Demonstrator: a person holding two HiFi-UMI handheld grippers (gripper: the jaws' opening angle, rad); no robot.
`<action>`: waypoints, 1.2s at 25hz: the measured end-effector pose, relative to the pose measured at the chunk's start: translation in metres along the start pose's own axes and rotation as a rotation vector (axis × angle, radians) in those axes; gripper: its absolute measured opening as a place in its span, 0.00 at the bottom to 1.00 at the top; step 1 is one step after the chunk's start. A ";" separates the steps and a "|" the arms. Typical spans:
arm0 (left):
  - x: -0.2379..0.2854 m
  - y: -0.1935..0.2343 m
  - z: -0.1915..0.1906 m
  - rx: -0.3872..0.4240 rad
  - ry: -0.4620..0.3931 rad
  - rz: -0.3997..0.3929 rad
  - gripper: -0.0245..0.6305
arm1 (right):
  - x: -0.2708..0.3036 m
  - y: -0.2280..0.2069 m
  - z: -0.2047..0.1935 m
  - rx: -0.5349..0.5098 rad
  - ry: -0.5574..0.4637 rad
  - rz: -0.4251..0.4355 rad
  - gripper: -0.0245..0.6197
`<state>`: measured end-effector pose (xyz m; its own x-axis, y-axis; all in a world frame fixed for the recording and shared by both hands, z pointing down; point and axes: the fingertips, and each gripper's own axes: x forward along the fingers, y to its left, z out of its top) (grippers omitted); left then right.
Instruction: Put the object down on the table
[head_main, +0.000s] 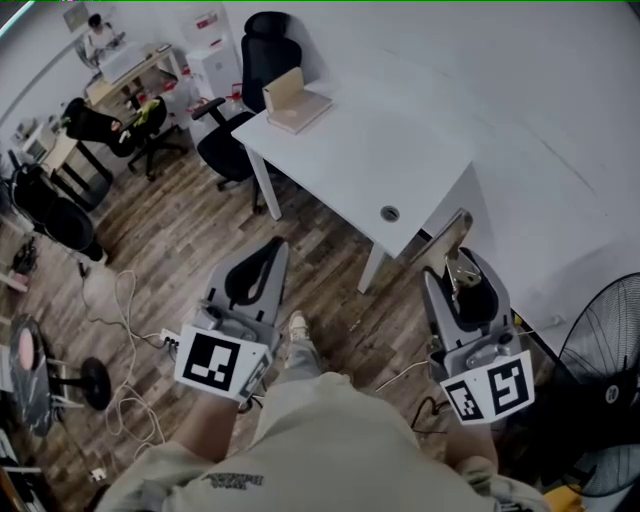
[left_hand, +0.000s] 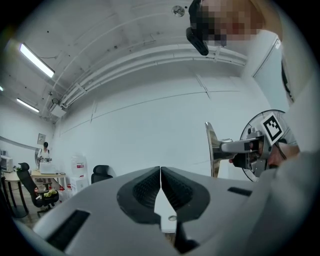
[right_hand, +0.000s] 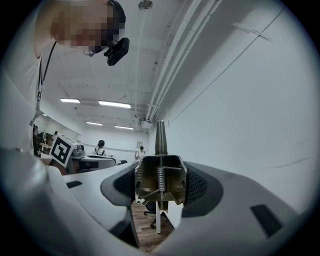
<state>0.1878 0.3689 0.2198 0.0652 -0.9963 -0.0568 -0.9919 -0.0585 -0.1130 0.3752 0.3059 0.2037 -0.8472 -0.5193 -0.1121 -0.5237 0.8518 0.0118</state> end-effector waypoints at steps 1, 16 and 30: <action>0.002 0.002 -0.001 -0.002 0.003 -0.001 0.07 | 0.003 0.000 0.000 0.002 -0.002 0.001 0.40; 0.044 0.061 -0.025 -0.041 0.016 0.006 0.07 | 0.083 -0.010 -0.026 -0.010 0.057 0.004 0.40; 0.147 0.190 -0.033 -0.093 -0.002 -0.045 0.07 | 0.234 -0.037 -0.051 0.001 0.132 -0.075 0.40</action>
<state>0.0052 0.2092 0.2225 0.1101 -0.9923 -0.0561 -0.9938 -0.1090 -0.0230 0.1914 0.1496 0.2277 -0.8101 -0.5860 0.0193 -0.5860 0.8103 0.0070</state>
